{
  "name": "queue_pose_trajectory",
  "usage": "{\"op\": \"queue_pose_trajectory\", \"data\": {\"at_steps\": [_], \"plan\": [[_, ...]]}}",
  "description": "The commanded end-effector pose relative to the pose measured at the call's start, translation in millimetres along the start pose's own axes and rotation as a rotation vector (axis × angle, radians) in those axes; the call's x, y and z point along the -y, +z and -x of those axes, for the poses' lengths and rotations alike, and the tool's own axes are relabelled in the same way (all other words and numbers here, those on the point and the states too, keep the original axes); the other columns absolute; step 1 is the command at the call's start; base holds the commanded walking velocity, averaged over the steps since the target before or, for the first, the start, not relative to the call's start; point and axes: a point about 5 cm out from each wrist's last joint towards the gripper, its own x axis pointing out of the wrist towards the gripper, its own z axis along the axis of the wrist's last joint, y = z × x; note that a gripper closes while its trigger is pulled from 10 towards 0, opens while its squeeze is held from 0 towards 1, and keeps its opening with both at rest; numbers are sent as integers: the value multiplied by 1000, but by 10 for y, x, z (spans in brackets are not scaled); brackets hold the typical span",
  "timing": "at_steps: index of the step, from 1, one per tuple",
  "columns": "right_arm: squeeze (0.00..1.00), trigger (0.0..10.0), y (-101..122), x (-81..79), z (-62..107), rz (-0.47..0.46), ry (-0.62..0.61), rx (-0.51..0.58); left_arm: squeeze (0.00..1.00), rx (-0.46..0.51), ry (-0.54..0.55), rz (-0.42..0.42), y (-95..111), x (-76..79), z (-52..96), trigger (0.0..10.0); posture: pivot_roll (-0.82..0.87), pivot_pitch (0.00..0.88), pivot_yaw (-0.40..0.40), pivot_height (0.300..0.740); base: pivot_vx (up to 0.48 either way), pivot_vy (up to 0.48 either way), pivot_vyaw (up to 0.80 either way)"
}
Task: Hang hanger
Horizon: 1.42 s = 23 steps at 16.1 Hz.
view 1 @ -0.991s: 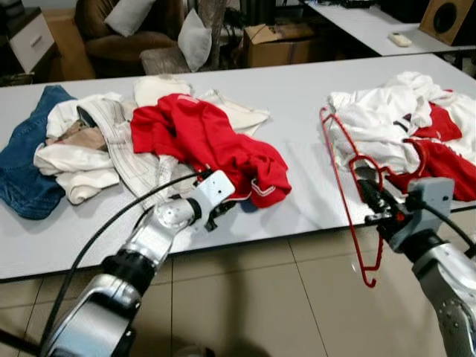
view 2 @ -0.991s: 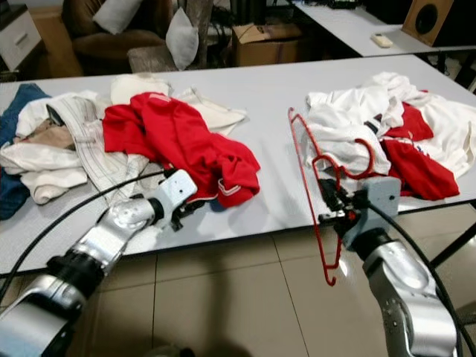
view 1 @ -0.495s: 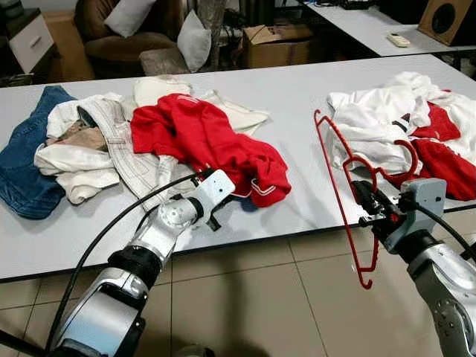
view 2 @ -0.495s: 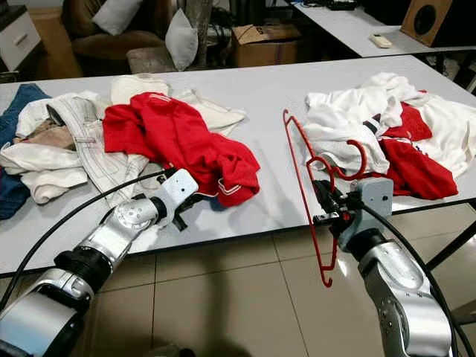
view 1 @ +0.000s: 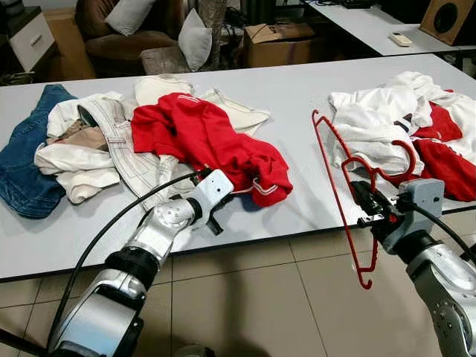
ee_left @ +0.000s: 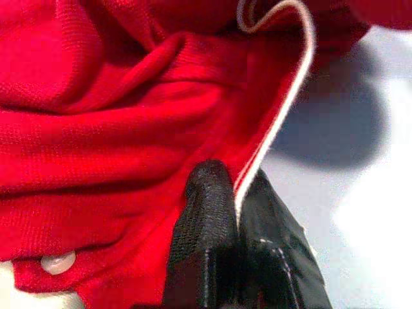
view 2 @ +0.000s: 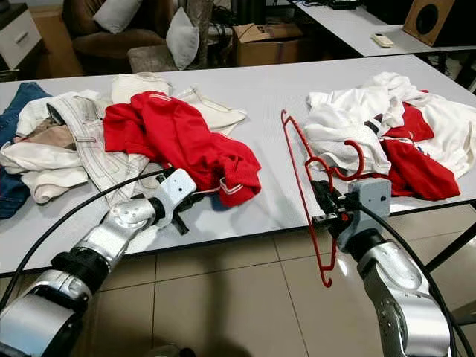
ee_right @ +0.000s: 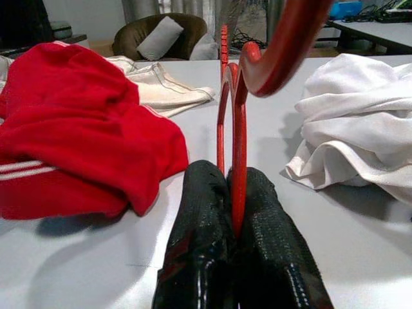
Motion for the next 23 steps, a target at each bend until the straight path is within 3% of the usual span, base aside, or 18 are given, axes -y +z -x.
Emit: {"op": "queue_pose_trajectory", "data": {"at_steps": [1, 2, 3, 5, 8, 11, 13, 15, 16, 17, 19, 23], "plan": [[0, 10000, 107, -41, 64, -3, 79, 46, 0, 72, -109, 101, 117, -33, 92, 0, -180, 0, 42, 740, 0, 0, 0], [0, 10000, 158, -85, 98, -28, 146, 68, 0, 127, -184, 166, 214, -47, 157, 0, -178, 0, 41, 740, 0, 0, 0], [0, 10000, 267, -235, 209, -66, 349, 90, 0, 275, -365, 260, 521, -128, 375, 0, -170, 0, 40, 740, 0, 0, 0], [0, 10000, 307, -342, 299, -59, 492, 75, 0, 399, -453, 299, 807, -270, 570, 0, -163, 0, 42, 740, 0, 0, 0], [0, 10000, 383, -434, 395, -131, 632, 92, 0, 674, -413, 469, 1301, -642, 817, 0, -159, 0, 53, 740, 0, 0, 0], [0, 10000, 336, -451, 453, -181, 672, 69, 0, 836, -395, 595, 1569, -787, 934, 0, -140, 0, 63, 740, 0, 0, 0], [0, 10000, 322, -450, 446, -183, 670, 64, 0, 831, -393, 593, 1591, -781, 939, 0, -136, 0, 66, 740, 0, 0, 0], [0, 10000, 331, -466, 468, -203, 686, 65, 0, 755, -238, 602, 1576, -851, 856, 0, -138, 0, 79, 740, 0, 0, 0], [0, 10000, 331, -473, 498, -215, 696, 63, 0, 717, -217, 593, 1563, -850, 827, 0, -139, 0, 82, 740, 0, 0, 0], [0, 10000, 325, -484, 543, -228, 710, 59, 0, 662, -172, 520, 1550, -841, 781, 0, -137, 0, 86, 740, 0, 0, 0], [0, 10000, 295, -412, 597, -205, 671, 35, 0, 459, -36, 195, 1470, -826, 670, 0, -135, 0, 93, 740, 0, 0, 0], [0, 10000, 374, -266, 679, -167, 615, 49, 0, 257, 111, 11, 1359, -908, 553, 0, -139, 0, 114, 740, 0, 0, 0]]}}
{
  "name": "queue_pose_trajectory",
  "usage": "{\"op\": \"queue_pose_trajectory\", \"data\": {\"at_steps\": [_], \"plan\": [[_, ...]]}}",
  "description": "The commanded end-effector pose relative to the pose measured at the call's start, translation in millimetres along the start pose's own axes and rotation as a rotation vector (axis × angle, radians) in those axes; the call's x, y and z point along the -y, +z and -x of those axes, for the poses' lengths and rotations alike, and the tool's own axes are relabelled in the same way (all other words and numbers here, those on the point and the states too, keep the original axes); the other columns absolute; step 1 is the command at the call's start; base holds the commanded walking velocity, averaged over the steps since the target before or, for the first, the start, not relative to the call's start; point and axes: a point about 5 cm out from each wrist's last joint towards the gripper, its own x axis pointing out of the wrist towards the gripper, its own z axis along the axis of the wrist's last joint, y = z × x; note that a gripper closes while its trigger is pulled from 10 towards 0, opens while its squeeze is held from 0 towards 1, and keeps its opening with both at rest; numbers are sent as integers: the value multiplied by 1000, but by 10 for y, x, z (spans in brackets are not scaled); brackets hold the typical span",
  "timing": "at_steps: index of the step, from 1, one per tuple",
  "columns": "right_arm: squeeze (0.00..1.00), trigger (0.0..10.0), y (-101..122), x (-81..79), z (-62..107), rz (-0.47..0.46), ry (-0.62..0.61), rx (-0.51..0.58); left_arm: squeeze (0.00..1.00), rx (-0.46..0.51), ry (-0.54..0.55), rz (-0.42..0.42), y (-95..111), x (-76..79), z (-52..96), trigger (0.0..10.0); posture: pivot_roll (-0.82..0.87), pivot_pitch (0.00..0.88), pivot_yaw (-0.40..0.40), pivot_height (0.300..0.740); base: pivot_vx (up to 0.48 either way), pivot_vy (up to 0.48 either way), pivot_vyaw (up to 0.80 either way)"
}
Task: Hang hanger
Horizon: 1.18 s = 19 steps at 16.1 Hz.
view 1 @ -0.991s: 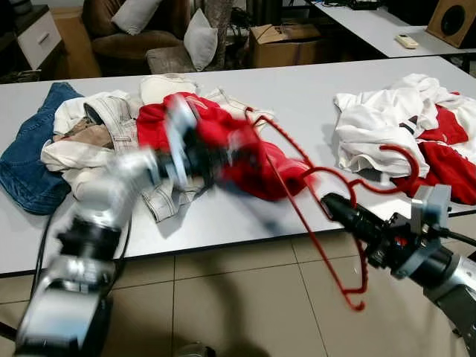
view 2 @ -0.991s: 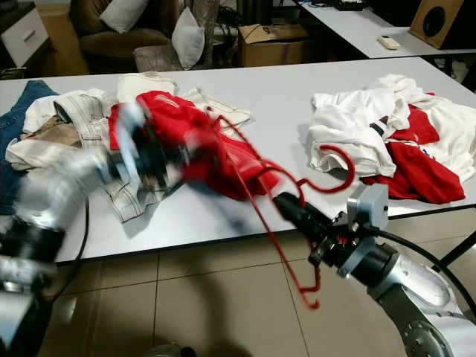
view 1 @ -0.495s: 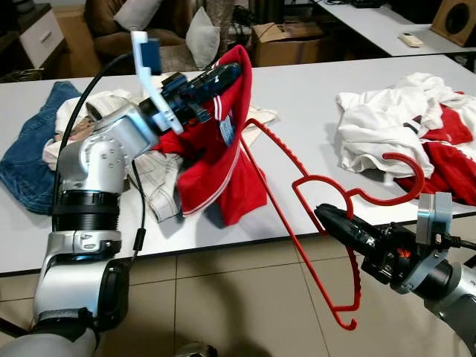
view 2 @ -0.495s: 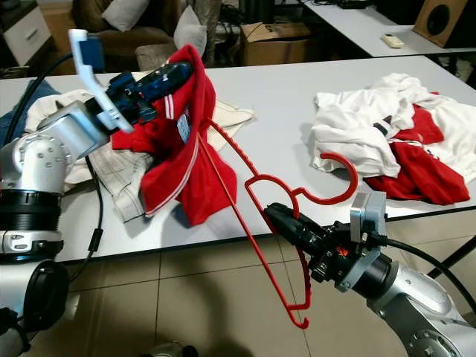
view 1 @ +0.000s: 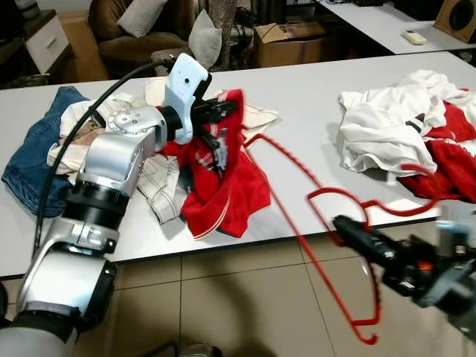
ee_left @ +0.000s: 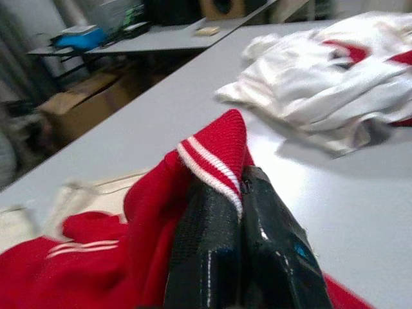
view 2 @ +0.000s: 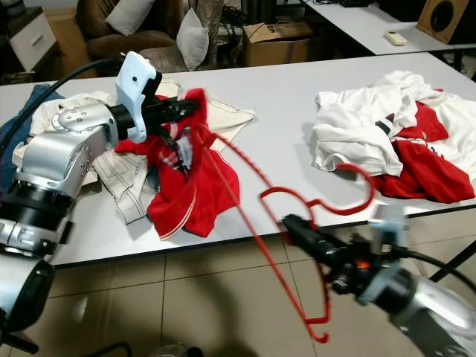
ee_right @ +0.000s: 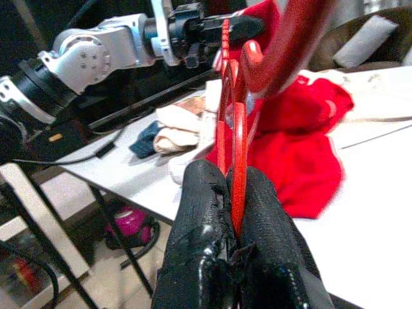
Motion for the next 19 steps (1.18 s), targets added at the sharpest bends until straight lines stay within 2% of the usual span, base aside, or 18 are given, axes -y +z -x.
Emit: {"op": "queue_pose_trajectory", "data": {"at_steps": [1, 2, 4, 6, 8, 10, 11, 13, 15, 18, 19], "plan": [[0, 10000, 109, -50, 25, 46, 23, 18, 0, -50, 31, -86, 16, -32, -33, 0, -140, 0, 115, 740, 0, 0, 0], [0, 10000, 112, -63, 21, 43, 31, 18, 0, -49, 27, -90, 14, -23, -53, 0, -142, 0, 115, 740, 0, 0, 0], [0, 10000, 21, -108, -58, 20, 56, -27, 0, 12, 9, -30, 92, 11, -115, 0, -140, 0, 112, 740, 0, 0, 0], [0, 10000, -125, -22, -210, -4, -18, -95, 0, 80, -35, 37, 219, 44, -122, 0, -132, 0, 104, 740, 0, 0, 0], [0, 10000, -196, 51, -293, -13, -65, -131, 0, 112, -68, 76, 279, 69, -105, 0, -130, 0, 100, 740, 0, 0, 0], [0, 10000, -216, 67, -323, -8, -72, -143, 0, 121, -81, 86, 297, 78, -96, 0, -130, 0, 100, 740, 0, 0, 0], [0, 10000, -243, 211, -520, -21, -168, -138, 0, 113, -146, 71, 310, 132, -26, 0, -127, 0, 94, 740, 0, 0, 0], [0, 10000, -270, 215, -604, -19, -162, -164, 0, 114, -130, 72, 298, 113, 4, 0, -118, 0, 72, 740, 0, 0, 0], [0, 10000, -276, 204, -625, -14, -151, -182, 0, 112, -99, 75, 284, 72, 30, 0, -117, 0, 70, 740, 0, 0, 0], [0, 10000, -285, 306, -608, -17, -250, -201, 0, 99, -94, 67, 258, 65, 85, 0, -119, 0, 63, 740, 0, 0, 0], [0, 10000, -269, 406, -600, -32, -354, -190, 0, 95, -51, 62, 242, -7, 135, 0, -120, 0, 60, 740, 0, 0, 0]]}}
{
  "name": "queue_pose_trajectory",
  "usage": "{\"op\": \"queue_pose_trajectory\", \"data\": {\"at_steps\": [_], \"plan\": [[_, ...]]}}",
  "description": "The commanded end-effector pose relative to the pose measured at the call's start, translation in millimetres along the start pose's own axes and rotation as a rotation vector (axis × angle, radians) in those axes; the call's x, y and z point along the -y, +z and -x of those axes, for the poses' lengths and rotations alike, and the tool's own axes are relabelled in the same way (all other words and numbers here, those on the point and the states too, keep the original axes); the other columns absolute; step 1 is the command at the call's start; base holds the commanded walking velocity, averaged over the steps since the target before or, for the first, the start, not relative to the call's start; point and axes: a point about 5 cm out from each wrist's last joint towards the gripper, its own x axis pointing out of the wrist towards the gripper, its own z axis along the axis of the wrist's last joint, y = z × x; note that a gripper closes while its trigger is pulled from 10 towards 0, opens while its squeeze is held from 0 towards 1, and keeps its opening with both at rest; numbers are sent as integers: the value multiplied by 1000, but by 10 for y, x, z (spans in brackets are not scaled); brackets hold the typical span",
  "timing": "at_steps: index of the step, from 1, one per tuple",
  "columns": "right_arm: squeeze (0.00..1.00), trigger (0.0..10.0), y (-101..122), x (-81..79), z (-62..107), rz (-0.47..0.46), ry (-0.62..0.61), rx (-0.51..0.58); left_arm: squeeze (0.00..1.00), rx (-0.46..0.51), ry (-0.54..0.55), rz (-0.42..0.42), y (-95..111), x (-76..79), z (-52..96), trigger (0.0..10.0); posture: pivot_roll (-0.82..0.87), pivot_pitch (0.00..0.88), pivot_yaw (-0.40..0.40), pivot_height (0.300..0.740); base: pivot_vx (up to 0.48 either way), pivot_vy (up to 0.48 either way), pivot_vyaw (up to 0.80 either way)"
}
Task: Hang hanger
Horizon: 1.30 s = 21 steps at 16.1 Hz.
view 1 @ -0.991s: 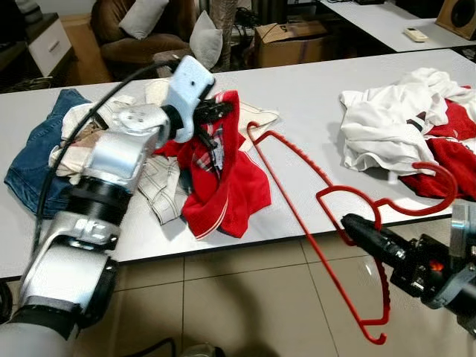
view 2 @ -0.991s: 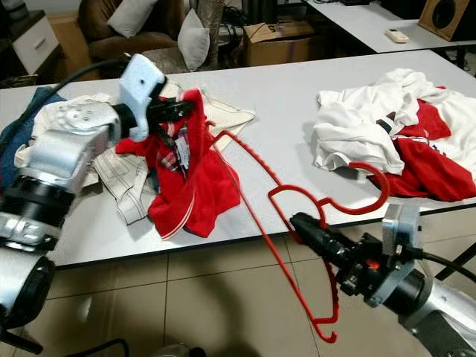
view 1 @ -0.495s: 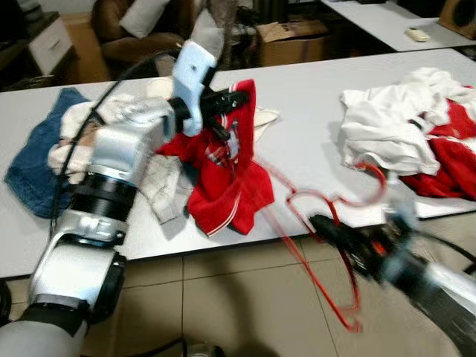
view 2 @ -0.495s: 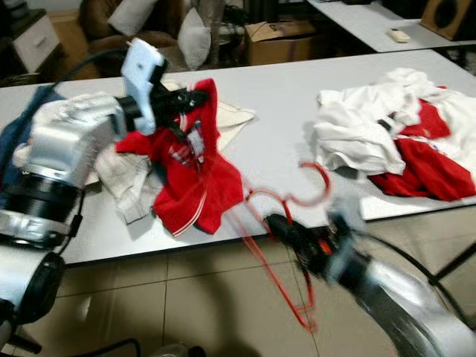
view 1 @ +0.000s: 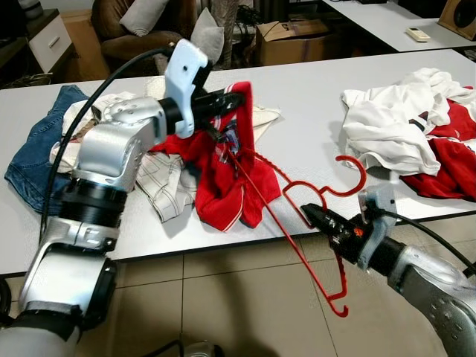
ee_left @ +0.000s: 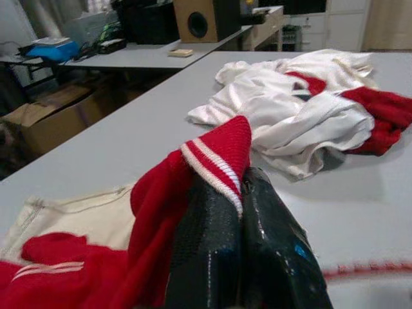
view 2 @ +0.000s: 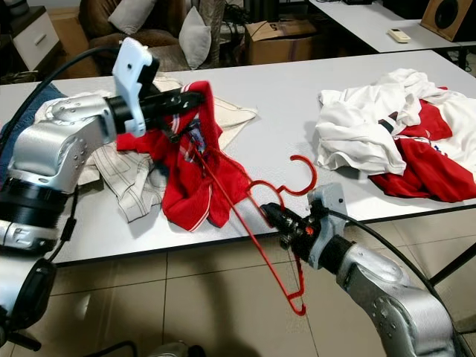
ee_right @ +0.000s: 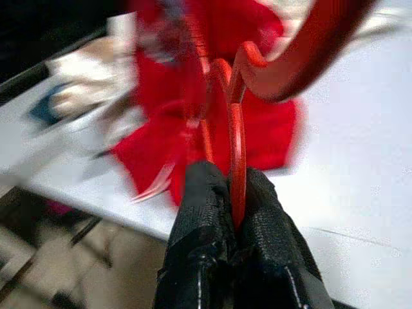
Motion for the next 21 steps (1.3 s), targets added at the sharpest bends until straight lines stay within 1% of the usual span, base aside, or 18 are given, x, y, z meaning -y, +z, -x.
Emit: {"op": "queue_pose_trajectory", "data": {"at_steps": [1, 3, 4, 5, 7, 8, 9, 10, 11, 12, 13, 14, 15, 16, 18, 19, 20, 21], "plan": [[0, 10000, 55, 163, 32, -20, -140, 13, 0, 22, 75, -33, 75, -131, 117, 0, -118, 0, 54, 740, 0, 0, 0], [0, 10000, 396, 426, 103, -13, -343, 194, 0, 64, 203, -52, 174, -364, 286, 0, -116, 0, 52, 740, 0, 0, 0], [0, 10000, 498, 471, 127, -6, -371, 248, 0, 85, 217, -54, 207, -386, 309, 0, -116, 0, 51, 740, 0, 0, 0], [0, 10000, 698, 531, 170, 8, -412, 348, 0, 139, 222, -59, 302, -412, 353, 0, -114, 0, 51, 740, 0, 0, 0], [0, 10000, 1076, 535, 226, 26, -435, 526, 0, 327, 168, -30, 613, -394, 464, 0, -110, 0, 46, 740, 0, 0, 0], [0, 10000, 1011, 484, 133, 25, -391, 465, 0, 390, 68, 23, 669, -277, 477, 0, -108, 0, 41, 740, 0, 0, 0], [0, 10000, 938, 474, 95, 32, -381, 419, 0, 389, 40, 36, 646, -236, 466, 0, -108, 0, 41, 740, 0, 0, 0], [0, 10000, 782, 451, 29, 43, -362, 330, 0, 363, 2, 51, 567, -167, 429, 0, -107, 0, 39, 740, 0, 0, 0], [0, 10000, 592, 356, -27, 39, -298, 266, 0, 295, 8, 82, 387, -70, 310, 0, -104, 0, 38, 740, 0, 0, 0], [0, 10000, 584, 305, -26, 25, -255, 280, 0, 278, 22, 94, 343, -52, 269, 0, -103, 0, 36, 740, 0, 0, 0], [0, 10000, 623, 215, -6, 18, -176, 321, 0, 248, 58, 107, 281, -45, 201, 0, -106, 0, 39, 740, 0, 0, 0], [0, 10000, 672, 61, 51, 23, -33, 359, 0, 186, 91, 104, 194, -34, 113, 0, -110, 0, 43, 740, 0, 0, 0], [0, 10000, 669, 13, 76, 35, 14, 353, 0, 167, 98, 102, 171, -33, 84, 0, -111, 0, 46, 740, 0, 0, 0], [0, 10000, 602, -59, 152, 73, 102, 300, 0, 111, 127, 73, 115, -47, 6, 0, -115, 0, 51, 740, 0, 0, 0], [0, 10000, 560, -53, 246, 101, 123, 273, 0, 60, 177, 35, 66, -83, -67, 0, -118, 0, 56, 740, 0, 0, 0], [0, 10000, 596, -68, 365, 108, 163, 284, 0, 5, 222, -16, 19, -129, -126, 0, -120, 0, 58, 740, 0, 0, 0], [0, 10000, 605, -76, 386, 109, 179, 286, 0, -4, 228, -22, 12, -137, -139, 0, -121, 0, 61, 740, 0, 0, 0], [0, 10000, 599, -122, 481, 117, 246, 264, 0, -22, 261, -18, -11, -184, -200, 0, -124, 0, 62, 740, 0, 0, 0]]}}
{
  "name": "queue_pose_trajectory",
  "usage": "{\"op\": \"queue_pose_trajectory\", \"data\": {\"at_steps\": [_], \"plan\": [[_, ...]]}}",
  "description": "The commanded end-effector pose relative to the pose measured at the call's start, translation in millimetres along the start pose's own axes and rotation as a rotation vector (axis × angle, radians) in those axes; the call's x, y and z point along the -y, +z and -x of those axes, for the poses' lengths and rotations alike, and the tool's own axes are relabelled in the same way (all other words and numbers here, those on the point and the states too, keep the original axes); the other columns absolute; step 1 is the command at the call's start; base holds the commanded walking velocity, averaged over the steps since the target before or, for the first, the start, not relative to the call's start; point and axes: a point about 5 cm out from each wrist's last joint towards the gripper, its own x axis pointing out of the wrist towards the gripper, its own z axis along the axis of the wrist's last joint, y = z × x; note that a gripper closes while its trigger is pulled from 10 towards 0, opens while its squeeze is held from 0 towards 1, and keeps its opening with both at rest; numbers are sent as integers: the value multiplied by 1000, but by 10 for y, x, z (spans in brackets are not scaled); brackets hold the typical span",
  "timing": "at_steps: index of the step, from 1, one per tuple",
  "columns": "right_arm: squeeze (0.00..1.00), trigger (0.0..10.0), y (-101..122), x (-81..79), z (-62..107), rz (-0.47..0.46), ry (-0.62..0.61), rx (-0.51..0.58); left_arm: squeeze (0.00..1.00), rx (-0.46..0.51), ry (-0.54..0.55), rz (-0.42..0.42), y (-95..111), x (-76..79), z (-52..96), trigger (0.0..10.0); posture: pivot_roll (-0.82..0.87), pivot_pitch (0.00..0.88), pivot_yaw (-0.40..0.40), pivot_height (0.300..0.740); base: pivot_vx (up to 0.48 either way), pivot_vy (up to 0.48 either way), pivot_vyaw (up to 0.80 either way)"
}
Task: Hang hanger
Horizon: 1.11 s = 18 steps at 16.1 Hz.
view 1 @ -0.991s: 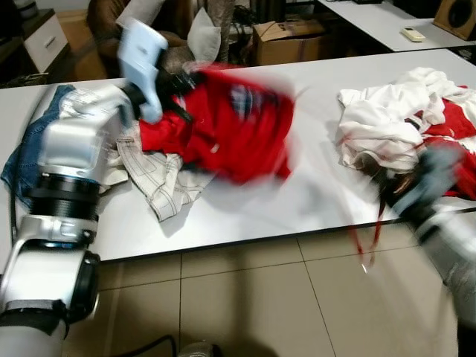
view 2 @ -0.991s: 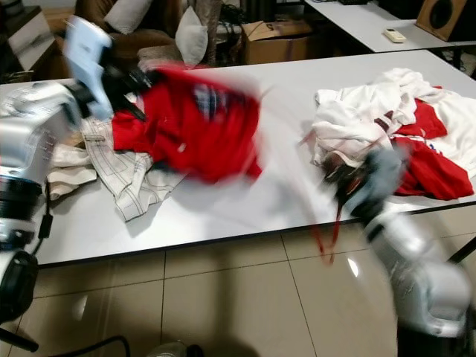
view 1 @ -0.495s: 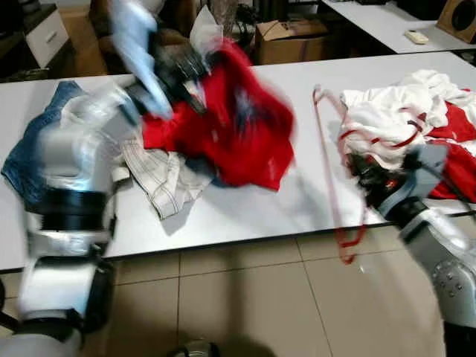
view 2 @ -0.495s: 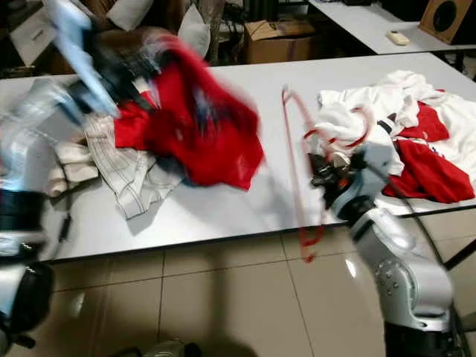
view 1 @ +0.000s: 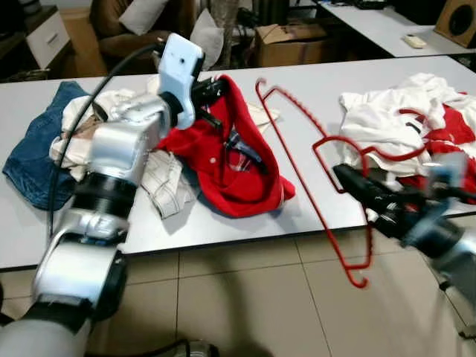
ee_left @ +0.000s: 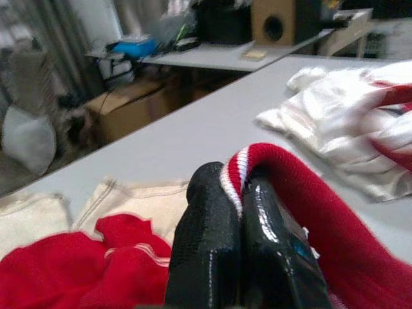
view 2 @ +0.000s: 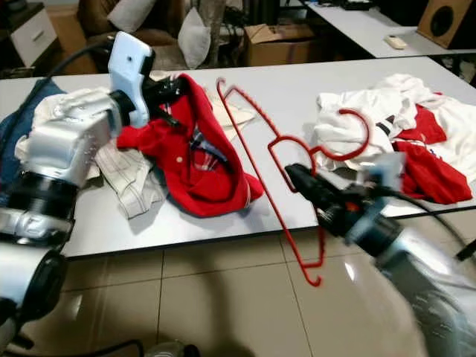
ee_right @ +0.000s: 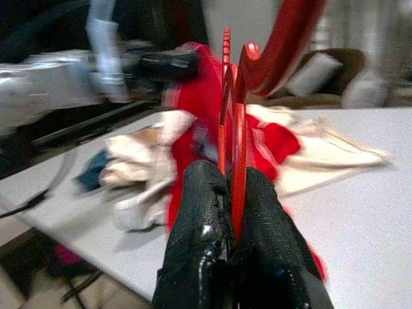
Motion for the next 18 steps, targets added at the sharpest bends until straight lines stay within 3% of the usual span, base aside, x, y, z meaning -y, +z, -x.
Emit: {"op": "queue_pose_trajectory", "data": {"at_steps": [1, 2, 5, 9, 11, 13, 18], "plan": [[0, 10000, 32, -61, 36, -4, 53, -3, 0, -3, 35, -29, 41, -49, -27, 0, -124, 0, 62, 740, 0, 0, 0], [0, 10000, -22, -84, 82, -19, 76, -54, 0, -12, 59, -71, 48, -77, -74, 0, -129, 0, 66, 740, 0, 0, 0], [0, 10000, -210, -70, 42, -67, 30, -158, 0, 61, 24, -75, 240, -49, -99, 0, -130, 0, 68, 740, 0, 0, 0], [0, 10000, -418, -96, -45, -129, 17, -250, 0, 132, -21, -89, 423, -48, -50, 0, -121, 0, 56, 740, 0, 0, 0], [0, 10000, -581, -2, -122, -143, -75, -340, 0, 172, -79, -111, 561, 10, 33, 0, -113, 0, 39, 740, 0, 0, 0], [0, 10000, -607, 96, -153, -166, -165, -342, 0, 187, -86, -122, 615, 14, 82, 0, -112, 0, 37, 740, 0, 0, 0], [0, 10000, -572, 170, -200, -206, -251, -304, 0, 204, -66, -148, 666, -55, 178, 0, -116, 0, 32, 740, 0, 0, 0]]}}
